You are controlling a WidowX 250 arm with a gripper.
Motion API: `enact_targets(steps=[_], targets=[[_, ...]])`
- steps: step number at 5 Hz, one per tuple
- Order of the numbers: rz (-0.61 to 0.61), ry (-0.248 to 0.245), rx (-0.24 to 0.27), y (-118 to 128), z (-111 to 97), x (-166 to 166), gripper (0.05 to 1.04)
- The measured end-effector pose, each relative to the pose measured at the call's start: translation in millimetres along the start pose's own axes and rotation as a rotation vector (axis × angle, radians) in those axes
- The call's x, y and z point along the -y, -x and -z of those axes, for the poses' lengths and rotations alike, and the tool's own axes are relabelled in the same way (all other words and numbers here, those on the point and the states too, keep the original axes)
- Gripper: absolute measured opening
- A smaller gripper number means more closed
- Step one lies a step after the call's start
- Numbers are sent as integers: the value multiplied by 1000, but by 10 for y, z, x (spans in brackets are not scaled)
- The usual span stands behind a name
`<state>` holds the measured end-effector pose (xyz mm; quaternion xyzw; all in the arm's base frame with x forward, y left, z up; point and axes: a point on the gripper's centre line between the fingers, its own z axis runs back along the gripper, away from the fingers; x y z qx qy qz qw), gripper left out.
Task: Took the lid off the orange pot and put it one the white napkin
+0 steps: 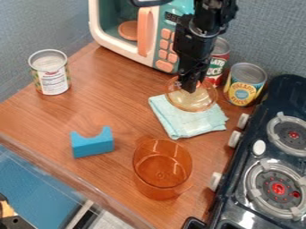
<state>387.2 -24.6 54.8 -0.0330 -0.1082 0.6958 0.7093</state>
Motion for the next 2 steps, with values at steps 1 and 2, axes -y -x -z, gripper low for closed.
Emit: enact_targets(steps=[1,2], targets=[[0,-47,21,-93,268,48,377],[31,-80,41,-71,430,10,377]])
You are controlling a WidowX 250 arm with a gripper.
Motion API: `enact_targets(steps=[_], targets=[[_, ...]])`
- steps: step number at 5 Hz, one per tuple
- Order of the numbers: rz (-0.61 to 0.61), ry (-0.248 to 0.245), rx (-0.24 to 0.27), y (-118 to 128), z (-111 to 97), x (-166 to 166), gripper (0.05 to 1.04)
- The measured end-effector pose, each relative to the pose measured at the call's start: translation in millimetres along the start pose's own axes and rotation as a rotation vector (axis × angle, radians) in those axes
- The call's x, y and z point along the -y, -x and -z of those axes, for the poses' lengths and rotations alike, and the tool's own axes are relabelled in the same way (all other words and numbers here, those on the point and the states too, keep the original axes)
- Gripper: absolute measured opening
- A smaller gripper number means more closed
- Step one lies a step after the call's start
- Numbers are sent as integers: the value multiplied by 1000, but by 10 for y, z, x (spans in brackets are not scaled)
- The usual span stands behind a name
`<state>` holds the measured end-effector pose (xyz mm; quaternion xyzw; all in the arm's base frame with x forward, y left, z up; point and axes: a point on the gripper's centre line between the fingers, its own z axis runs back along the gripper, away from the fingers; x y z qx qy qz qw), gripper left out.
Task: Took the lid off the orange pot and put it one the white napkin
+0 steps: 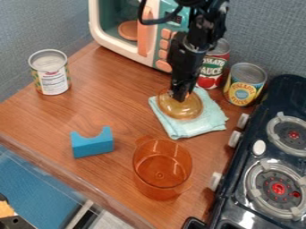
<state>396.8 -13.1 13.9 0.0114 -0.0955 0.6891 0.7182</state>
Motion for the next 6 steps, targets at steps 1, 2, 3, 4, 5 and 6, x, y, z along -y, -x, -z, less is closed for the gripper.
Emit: enact_targets(steps=[1,2,3,4,5,6], targets=[[17,-9,-1,25,68,-12,445],[0,-31,-4,2,116,-48,757],[-2,-41,-6,-21,105,-91,992],[-56,-12,-24,-123,-123,-91,1003],[-89,94,8,-274,-578,-35,999],[-93,105,9,-283,-621,-29,999]])
